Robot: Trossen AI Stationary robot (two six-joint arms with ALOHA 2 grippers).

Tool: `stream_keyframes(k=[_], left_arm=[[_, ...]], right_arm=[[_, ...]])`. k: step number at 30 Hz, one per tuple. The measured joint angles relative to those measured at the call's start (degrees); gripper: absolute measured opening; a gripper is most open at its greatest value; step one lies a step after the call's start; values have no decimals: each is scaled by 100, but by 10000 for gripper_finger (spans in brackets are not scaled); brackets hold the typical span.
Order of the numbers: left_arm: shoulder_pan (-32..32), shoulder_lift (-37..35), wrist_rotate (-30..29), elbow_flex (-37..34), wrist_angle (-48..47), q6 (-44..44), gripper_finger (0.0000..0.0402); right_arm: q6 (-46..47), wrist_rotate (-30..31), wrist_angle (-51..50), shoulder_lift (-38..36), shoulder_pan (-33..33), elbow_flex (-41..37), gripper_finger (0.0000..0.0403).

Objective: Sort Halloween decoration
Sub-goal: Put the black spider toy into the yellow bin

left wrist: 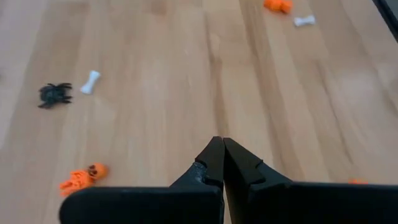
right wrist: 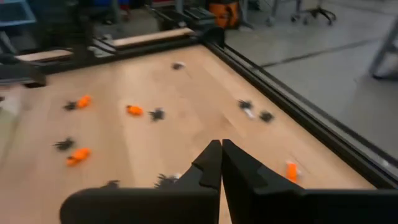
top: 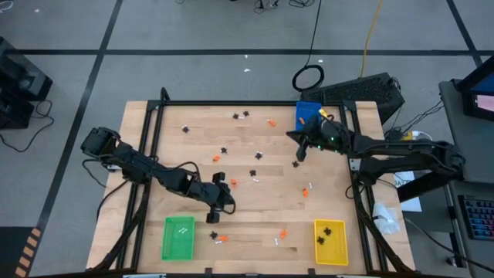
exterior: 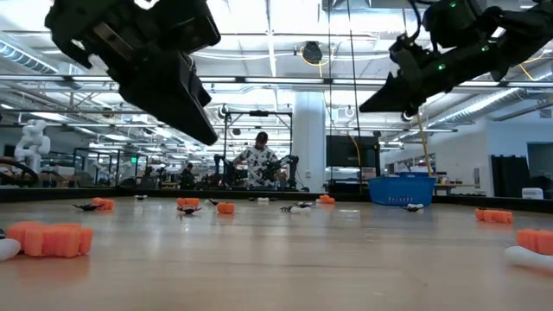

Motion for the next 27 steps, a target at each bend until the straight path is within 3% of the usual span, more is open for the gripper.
stream_keyframes(k=[14,27], left_arm=[[-613,0,-15,708,-1352,-336,1],[-1107,0,-37,754,-1996,-679,1]], right_arm=[[-319,2,279,-1,429,-18,1],[-237,0,279,-1,427,-18,0]])
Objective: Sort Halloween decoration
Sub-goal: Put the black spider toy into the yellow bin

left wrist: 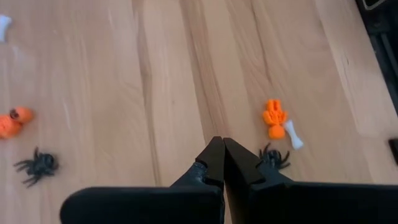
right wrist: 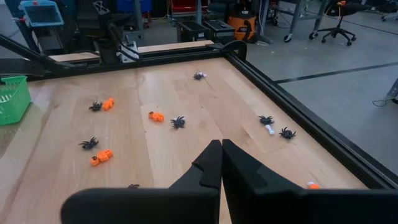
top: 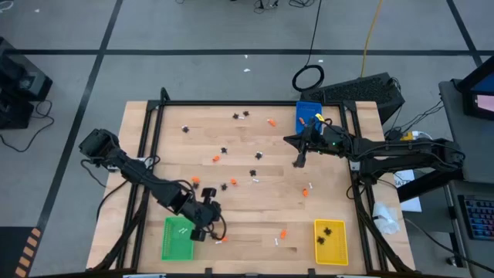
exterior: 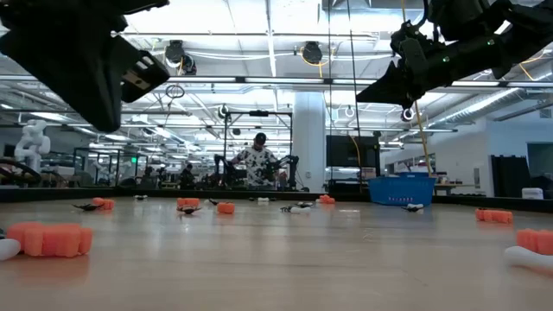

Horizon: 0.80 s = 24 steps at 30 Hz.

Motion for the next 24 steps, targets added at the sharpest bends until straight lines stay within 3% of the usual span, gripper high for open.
stream_keyframes(k=[24], left_arm=[[-386,0,70,0,-87,-419,2]], right_arm=[[231,-2,-13,0,0,2,0]])
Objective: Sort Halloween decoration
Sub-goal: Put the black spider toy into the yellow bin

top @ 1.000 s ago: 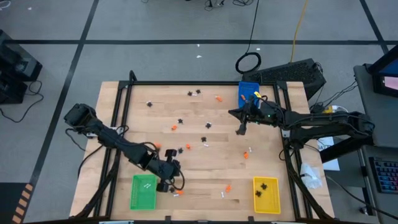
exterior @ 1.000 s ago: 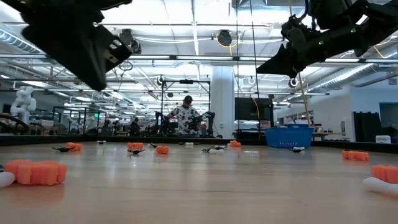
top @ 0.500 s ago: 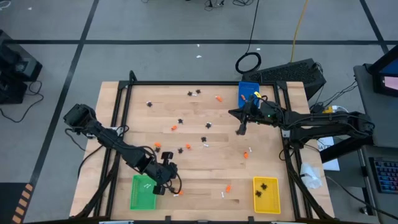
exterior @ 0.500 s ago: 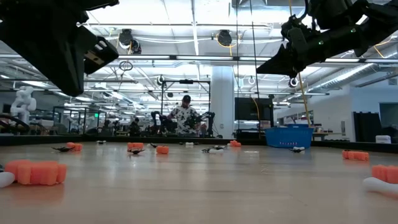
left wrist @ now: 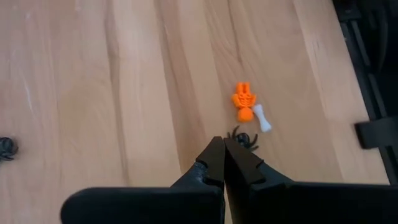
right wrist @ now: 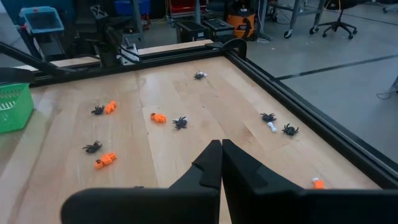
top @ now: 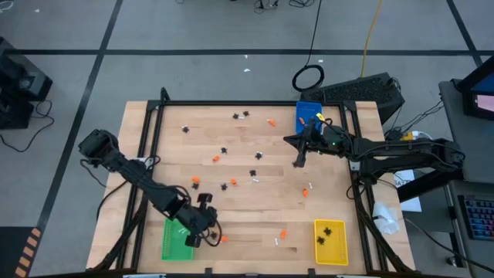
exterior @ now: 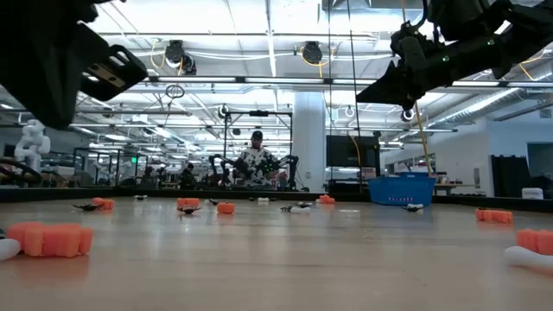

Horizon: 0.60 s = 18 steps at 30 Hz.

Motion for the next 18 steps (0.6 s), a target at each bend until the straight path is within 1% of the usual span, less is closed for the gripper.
stream_keyframes(k=[7,18], left_arm=[[-33,0,-206,0,-116,-151,2],[-82,0,-212,0,-116,-149,2]], right_arm=[[6,0,0,0,0,1,0],[6,0,0,0,0,2,0]])
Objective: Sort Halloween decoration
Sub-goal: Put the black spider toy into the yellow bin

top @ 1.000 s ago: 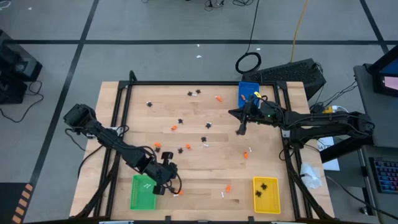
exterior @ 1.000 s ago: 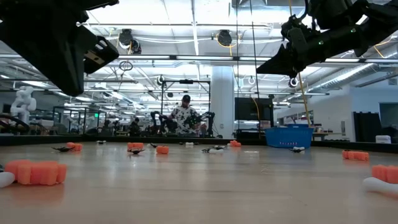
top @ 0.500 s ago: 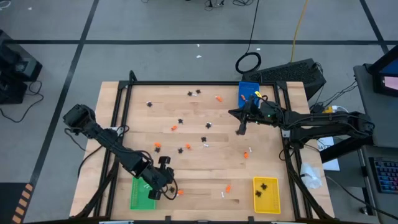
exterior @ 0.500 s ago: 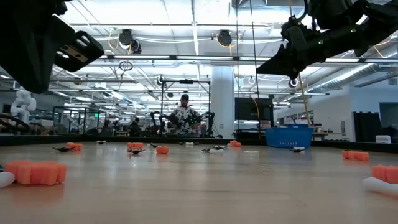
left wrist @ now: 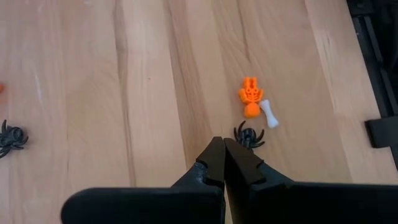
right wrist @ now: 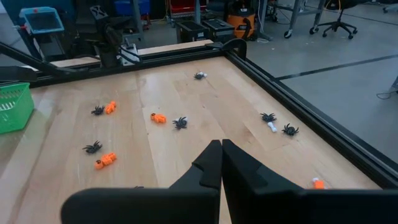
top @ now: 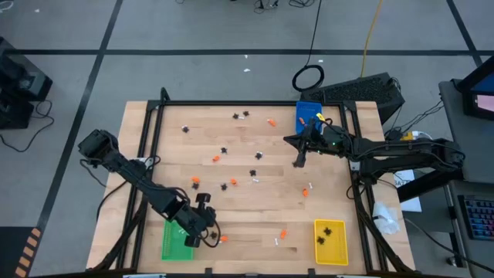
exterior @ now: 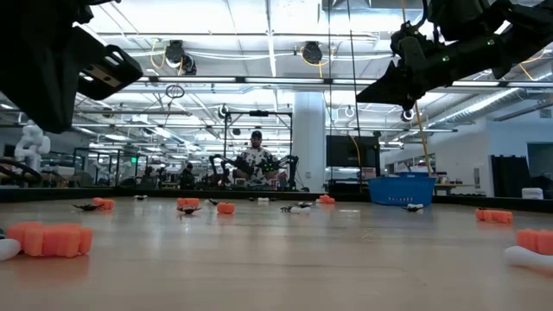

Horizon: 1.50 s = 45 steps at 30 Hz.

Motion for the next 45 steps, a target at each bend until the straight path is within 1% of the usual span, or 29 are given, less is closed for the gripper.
stream_keyframes(k=[7,12,20,30,39,45], left_arm=[[-43,0,-46,-3,0,-107,2],[-91,0,-166,-7,-2,61,2],[-130,0,47,-7,-2,-142,2],[-176,0,176,-7,-7,-244,2],[-299,0,144,-5,-143,-510,2],[-299,0,282,-4,-133,-603,2]], right_arm=[[1,0,0,0,0,0,0],[1,-2,0,0,0,0,0],[1,0,0,0,0,0,0],[1,-2,0,0,0,0,0],[1,0,4,2,0,0,0],[1,0,4,0,-2,2,0]])
